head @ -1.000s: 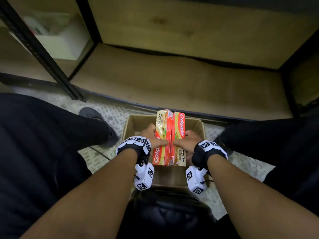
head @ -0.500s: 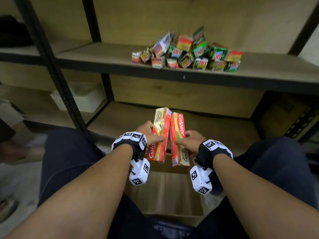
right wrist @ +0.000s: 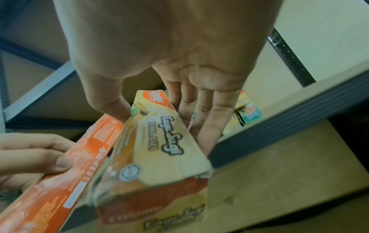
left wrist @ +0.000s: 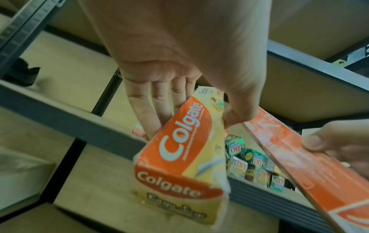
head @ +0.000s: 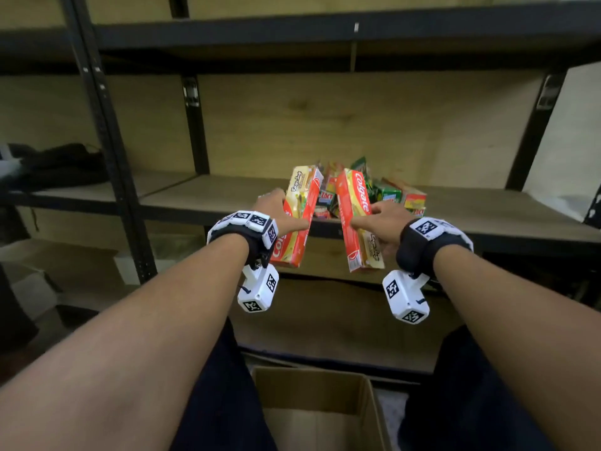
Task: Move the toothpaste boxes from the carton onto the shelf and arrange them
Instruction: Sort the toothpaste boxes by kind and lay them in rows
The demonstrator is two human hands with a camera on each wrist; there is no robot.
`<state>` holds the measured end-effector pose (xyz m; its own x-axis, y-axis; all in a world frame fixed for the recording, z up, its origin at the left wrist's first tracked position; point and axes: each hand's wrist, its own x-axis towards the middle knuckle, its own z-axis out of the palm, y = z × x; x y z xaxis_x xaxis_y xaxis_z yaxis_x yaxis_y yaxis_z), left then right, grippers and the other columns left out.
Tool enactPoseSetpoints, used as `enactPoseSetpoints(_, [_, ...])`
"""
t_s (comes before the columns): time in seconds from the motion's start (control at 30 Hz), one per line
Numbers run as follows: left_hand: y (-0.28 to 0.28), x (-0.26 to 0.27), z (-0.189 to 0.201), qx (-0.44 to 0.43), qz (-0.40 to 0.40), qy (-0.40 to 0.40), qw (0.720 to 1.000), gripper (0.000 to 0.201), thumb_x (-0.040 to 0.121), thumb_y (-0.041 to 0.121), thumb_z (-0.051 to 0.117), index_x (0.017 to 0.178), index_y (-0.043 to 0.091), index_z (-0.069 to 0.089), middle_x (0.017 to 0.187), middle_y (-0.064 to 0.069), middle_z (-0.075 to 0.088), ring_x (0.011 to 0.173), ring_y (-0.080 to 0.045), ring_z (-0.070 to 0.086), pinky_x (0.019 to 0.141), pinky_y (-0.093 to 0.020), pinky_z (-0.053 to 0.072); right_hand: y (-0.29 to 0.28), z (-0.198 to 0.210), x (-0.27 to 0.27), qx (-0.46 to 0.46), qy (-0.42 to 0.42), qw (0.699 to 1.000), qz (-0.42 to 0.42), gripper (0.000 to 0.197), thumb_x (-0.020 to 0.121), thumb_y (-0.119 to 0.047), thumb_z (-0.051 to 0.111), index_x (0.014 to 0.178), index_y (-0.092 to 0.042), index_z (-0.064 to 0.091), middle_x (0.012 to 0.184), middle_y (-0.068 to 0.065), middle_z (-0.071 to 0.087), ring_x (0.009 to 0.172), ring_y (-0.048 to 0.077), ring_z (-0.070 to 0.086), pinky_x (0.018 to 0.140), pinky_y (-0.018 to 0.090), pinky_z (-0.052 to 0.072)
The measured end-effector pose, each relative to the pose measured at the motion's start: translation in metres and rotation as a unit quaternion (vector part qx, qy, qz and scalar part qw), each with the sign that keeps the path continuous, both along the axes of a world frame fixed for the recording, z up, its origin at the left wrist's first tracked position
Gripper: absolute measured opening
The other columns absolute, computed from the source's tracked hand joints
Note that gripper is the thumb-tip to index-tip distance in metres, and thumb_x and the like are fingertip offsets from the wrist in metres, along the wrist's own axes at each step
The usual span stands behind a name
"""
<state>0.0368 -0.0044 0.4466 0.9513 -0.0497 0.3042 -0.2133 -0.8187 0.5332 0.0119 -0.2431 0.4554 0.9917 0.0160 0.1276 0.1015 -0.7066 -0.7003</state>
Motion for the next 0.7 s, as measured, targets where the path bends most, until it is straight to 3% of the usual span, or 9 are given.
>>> enactPoseSetpoints(0.07, [0.004, 0.009, 0.021, 0.014, 0.003, -0.008, 1.0, 0.049, 0.073, 0.047, 0.077, 0.104, 0.021, 0.05, 0.089, 0.006, 0.061, 0.076, -0.012, 0.062, 0.053, -0.024, 0.044, -0.001, 0.021, 0.009, 0.009, -0.015, 1.0, -0.003, 0.024, 0.083, -0.043, 0.07, 0.087, -0.02, 0.065, 0.094, 0.005, 0.073, 0.086, 0.025, 0.071, 0.083, 0.045, 0.058])
enactPoseSetpoints(0.13, [0.008, 0.022, 0.037, 0.025, 0.002, -0.013, 1.0, 0.05, 0.073, 0.05, 0.075, 0.108, 0.023, 0.051, 0.091, 0.006, 0.063, 0.078, -0.013, 0.064, 0.059, -0.026, 0.051, -0.002, 0.039, 0.021, -0.006, -0.033, 0.999, -0.015, 0.028, 0.082, -0.048, 0.068, 0.094, -0.024, 0.062, 0.093, 0.0, 0.07, 0.088, 0.024, 0.068, 0.085, 0.045, 0.058])
enactPoseSetpoints(0.2, [0.014, 0.039, 0.05, 0.032, 0.003, -0.021, 0.999, 0.053, 0.073, 0.051, 0.074, 0.114, 0.025, 0.053, 0.098, 0.004, 0.067, 0.082, -0.016, 0.067, 0.07, -0.031, 0.057, -0.002, 0.054, 0.036, -0.028, -0.048, 0.998, -0.03, 0.043, 0.078, -0.056, 0.065, 0.112, -0.031, 0.057, 0.098, -0.004, 0.067, 0.089, 0.02, 0.066, 0.083, 0.041, 0.057])
enactPoseSetpoints(0.27, [0.02, 0.057, 0.06, 0.042, -0.003, -0.025, 0.999, 0.052, 0.077, 0.049, 0.072, 0.12, 0.029, 0.052, 0.103, 0.004, 0.07, 0.082, -0.016, 0.067, 0.07, -0.029, 0.056, -0.001, 0.065, 0.051, -0.014, -0.056, 0.998, -0.026, 0.058, 0.082, -0.054, 0.064, 0.134, -0.033, 0.047, 0.102, -0.006, 0.065, 0.086, 0.015, 0.067, 0.075, 0.032, 0.056])
enactPoseSetpoints(0.33, [0.024, 0.076, 0.069, 0.054, -0.009, -0.026, 0.998, 0.06, 0.08, 0.047, 0.07, 0.133, 0.032, 0.047, 0.107, 0.004, 0.069, 0.082, -0.016, 0.066, 0.07, -0.027, 0.053, 0.003, 0.074, 0.066, -0.005, -0.054, 0.998, -0.011, 0.062, 0.087, -0.049, 0.063, 0.142, -0.034, 0.039, 0.098, -0.01, 0.065, 0.079, 0.011, 0.067, 0.063, 0.025, 0.051])
enactPoseSetpoints(0.47, [0.031, 0.12, 0.08, 0.071, 0.006, -0.012, 0.997, 0.08, 0.078, 0.059, 0.064, 0.148, 0.044, 0.03, 0.115, 0.002, 0.067, 0.088, -0.02, 0.068, 0.076, -0.026, 0.054, 0.014, 0.091, 0.102, -0.019, -0.05, 0.999, 0.006, 0.056, 0.092, -0.047, 0.058, 0.143, -0.036, 0.04, 0.106, -0.004, 0.065, 0.071, 0.008, 0.066, 0.055, 0.022, 0.047])
enactPoseSetpoints(0.57, [0.032, 0.152, 0.087, 0.089, 0.01, -0.018, 0.996, 0.071, 0.08, 0.06, 0.062, 0.145, 0.049, 0.036, 0.132, 0.0, 0.062, 0.103, -0.023, 0.065, 0.08, -0.024, 0.05, 0.026, 0.101, 0.137, -0.035, -0.056, 0.998, 0.007, 0.051, 0.091, -0.048, 0.056, 0.14, -0.037, 0.047, 0.107, -0.002, 0.065, 0.073, 0.008, 0.063, 0.06, 0.02, 0.048])
enactPoseSetpoints(0.7, [0.031, 0.193, 0.089, 0.12, 0.022, -0.012, 0.992, 0.063, 0.083, 0.057, 0.06, 0.142, 0.043, 0.045, 0.142, 0.004, 0.055, 0.117, -0.023, 0.06, 0.088, -0.024, 0.049, 0.045, 0.108, 0.18, -0.055, -0.051, 0.997, 0.007, 0.05, 0.091, -0.048, 0.055, 0.14, -0.035, 0.051, 0.136, 0.001, 0.057, 0.095, 0.018, 0.06, 0.076, 0.023, 0.045])
